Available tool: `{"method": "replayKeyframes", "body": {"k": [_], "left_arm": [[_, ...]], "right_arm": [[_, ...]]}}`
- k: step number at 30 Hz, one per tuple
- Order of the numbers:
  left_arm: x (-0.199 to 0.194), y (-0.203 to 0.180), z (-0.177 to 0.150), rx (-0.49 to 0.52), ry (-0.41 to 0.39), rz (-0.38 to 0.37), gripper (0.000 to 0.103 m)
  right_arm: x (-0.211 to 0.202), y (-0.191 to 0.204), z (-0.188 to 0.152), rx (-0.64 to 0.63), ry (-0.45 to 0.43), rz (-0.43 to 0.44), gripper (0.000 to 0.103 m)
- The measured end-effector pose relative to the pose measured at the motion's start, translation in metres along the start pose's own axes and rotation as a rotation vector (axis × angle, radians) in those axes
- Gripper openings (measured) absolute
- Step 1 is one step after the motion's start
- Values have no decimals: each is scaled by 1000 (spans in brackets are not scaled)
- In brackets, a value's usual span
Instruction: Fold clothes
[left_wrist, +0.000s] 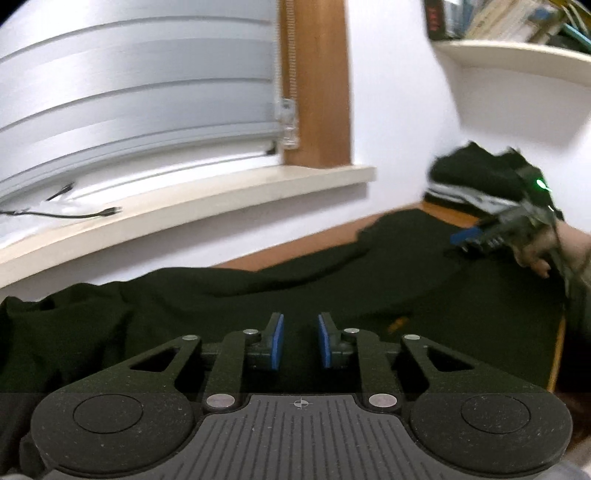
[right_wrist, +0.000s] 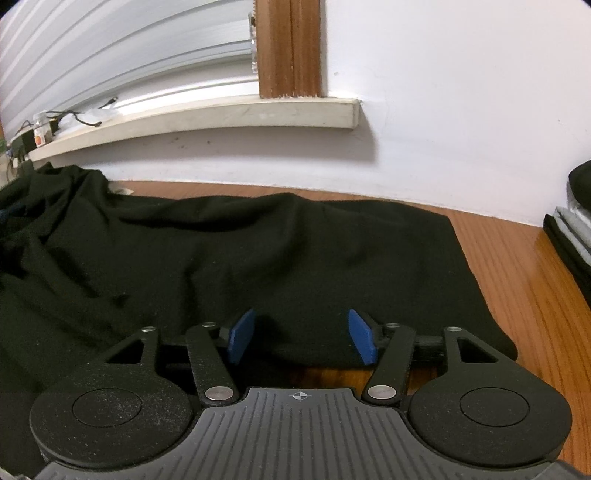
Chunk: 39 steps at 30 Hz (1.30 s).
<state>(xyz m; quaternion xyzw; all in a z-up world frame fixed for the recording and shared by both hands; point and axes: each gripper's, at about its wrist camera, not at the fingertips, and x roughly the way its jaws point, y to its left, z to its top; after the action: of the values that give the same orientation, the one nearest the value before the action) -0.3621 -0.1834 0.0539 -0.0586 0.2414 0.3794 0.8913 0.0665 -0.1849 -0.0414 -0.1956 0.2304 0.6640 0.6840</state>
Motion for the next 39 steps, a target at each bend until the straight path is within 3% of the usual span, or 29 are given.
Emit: {"method": "replayKeyframes", "body": {"k": [2, 3, 5, 10, 11, 13, 14, 15, 20, 28, 29, 30, 31, 39], "left_arm": [[3, -7, -3, 44, 32, 27, 27], [6, -8, -5, 64, 47, 45, 36], [12, -11, -9, 92, 71, 77, 43], [20, -7, -15, 74, 91, 55, 43], [22, -7, -15, 72, 92, 55, 39], [24, -6, -16, 71, 91, 55, 24], [24, -5, -15, 74, 87, 54, 10], [21, -4, -15, 77, 75, 53, 5], [-7, 19, -3, -50, -33, 16, 5], [13, 26, -16, -82, 27, 7, 5], [14, 28, -18, -90, 28, 6, 5], [15, 29, -21, -98, 30, 7, 5], [16, 31, -23, -105, 32, 5, 5], [21, 32, -27, -99, 38, 6, 6]], "right_arm": [[0, 0, 0, 1, -1, -1, 61], [0, 0, 0, 1, -1, -2, 62], [0, 0, 0, 2, -3, -3, 62], [0, -2, 0, 8, -6, -5, 62], [0, -2, 0, 9, -6, -5, 62], [0, -2, 0, 13, -7, -11, 62], [0, -2, 0, 14, -8, -12, 62], [-1, -2, 0, 15, -9, -12, 62], [-2, -4, 0, 25, -12, -15, 62], [-18, -31, -5, 199, -89, -27, 59], [-22, -35, -5, 217, -93, -36, 55], [-26, -38, -7, 222, -90, -53, 40], [-30, -41, -8, 227, -86, -71, 34], [-51, -70, -15, 354, -44, -154, 35]]}}
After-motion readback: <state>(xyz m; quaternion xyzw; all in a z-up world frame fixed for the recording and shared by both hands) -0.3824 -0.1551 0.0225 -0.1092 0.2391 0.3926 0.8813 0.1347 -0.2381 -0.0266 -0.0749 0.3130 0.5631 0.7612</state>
